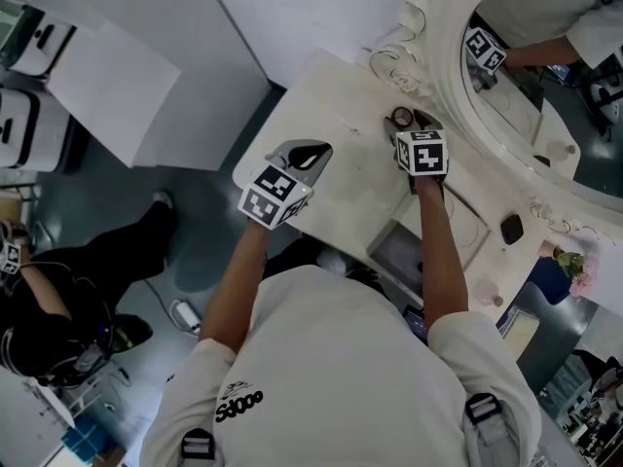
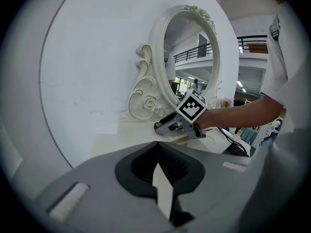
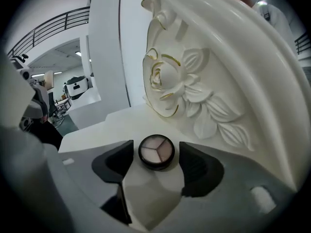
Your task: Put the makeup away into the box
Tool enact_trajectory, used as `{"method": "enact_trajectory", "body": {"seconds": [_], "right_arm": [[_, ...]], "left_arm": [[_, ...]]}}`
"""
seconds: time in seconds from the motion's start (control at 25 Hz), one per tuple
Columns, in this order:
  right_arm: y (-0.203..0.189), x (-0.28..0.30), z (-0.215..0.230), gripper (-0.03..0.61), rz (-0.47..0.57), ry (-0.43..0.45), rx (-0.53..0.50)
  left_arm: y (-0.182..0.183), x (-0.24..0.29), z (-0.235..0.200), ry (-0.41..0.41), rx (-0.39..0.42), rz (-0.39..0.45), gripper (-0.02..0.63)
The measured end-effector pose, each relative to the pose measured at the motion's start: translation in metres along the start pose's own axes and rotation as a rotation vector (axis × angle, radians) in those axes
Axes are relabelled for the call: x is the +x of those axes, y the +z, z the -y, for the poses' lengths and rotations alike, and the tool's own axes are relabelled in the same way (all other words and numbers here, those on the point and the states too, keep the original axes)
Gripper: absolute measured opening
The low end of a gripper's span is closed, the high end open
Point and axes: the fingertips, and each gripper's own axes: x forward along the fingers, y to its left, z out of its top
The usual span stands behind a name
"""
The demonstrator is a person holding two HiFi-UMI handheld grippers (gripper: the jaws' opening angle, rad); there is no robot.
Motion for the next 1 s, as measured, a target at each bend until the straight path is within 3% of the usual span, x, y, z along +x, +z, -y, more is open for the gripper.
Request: {"method": "enact_trajectory", "body": {"seconds": [0.12,0.52,0.84,1.0], "right_arm": [[0.001,0.000,-0.004,0.218,0.000,0.011,-0.014],[-0.001,-0.034,-0.009,0.216,0.027,0.005,0.028],[-0.005,-0.126,0.005,0.216,0.134,-0.094,0.031],[-0.016,-0.184,0.017,0.216,0.195,-0.187,0.084]], "left_arm": [[-0.003,0.001,0.007,-0.015,0.008,-0.007,0.018],[0.015,-0.012,0.028,-0.045,0.078,0.018,0.018],[0.044,-0.003,0.060,-0.133,0.137,0.063,0.018],[0.062,0.010,0.087,-0.226,0.193,0.084,0.018]]}}
